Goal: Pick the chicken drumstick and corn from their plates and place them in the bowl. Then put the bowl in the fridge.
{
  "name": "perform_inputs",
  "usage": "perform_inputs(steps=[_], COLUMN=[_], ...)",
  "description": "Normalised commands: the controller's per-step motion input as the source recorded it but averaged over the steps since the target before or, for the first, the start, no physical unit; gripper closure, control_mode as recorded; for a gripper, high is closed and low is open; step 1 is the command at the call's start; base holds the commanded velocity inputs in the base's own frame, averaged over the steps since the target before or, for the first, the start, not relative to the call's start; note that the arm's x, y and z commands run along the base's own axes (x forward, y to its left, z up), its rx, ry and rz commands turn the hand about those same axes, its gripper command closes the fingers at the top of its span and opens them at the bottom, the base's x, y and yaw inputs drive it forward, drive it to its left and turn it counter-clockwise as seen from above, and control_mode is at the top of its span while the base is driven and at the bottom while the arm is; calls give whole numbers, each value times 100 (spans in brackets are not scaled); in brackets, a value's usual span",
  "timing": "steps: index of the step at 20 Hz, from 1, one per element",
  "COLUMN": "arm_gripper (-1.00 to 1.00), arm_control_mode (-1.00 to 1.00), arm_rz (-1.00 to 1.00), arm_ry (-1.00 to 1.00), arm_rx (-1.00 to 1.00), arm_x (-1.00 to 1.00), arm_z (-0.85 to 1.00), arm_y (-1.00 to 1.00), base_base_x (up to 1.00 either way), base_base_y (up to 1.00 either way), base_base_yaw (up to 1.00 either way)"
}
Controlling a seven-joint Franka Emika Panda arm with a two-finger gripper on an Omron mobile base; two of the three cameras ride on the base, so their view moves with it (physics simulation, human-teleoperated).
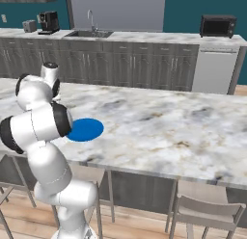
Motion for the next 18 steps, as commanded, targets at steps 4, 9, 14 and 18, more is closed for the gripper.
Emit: perform_inputs(steps=[4, 9, 14, 18], arm_gripper=[100, 100, 100, 100], arm_control_mode=[-100, -100, -100, -100], arm_rz=[0, 0, 0, 0], arm_ry=[2, 0, 2, 1], arm_rx=[-22, -14, -1, 1], arm_x=[3, 6, 15, 10], arm_z=[-26, -24, -10, -14], arm_y=[44, 26, 11, 7], base_base_x=[0, 0, 0, 0], base_base_y=[0, 0, 0, 0], base_base_yaw=[0, 0, 0, 0])
